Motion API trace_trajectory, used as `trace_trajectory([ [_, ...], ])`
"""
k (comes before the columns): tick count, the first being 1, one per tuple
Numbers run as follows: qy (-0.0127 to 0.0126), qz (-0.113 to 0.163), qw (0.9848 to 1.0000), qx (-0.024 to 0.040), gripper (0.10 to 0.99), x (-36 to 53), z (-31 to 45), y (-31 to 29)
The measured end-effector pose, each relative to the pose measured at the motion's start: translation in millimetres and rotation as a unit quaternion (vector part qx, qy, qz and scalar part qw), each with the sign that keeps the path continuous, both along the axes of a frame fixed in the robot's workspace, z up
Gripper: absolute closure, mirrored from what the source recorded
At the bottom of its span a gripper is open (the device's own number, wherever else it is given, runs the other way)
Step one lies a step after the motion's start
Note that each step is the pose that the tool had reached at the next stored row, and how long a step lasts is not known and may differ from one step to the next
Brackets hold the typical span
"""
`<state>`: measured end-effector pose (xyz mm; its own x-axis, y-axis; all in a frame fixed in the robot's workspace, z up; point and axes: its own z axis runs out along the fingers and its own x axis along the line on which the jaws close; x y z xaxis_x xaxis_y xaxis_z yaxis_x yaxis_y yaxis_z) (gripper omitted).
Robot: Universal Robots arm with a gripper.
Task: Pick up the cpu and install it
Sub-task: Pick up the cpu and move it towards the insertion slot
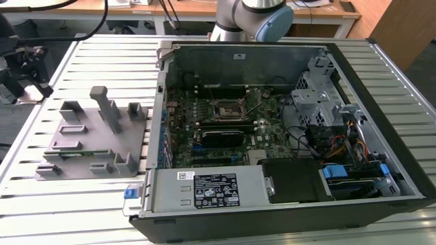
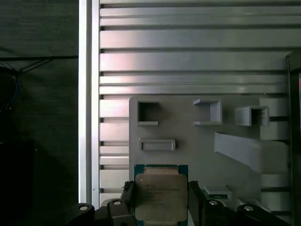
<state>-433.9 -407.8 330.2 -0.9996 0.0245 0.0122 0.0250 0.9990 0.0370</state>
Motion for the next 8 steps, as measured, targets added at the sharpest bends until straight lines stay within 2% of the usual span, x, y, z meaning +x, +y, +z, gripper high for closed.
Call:
trace_trajectory([
  [8,0.0000,0.000,1.0000,0.0000,0.545,0.0,28.6,0.0],
])
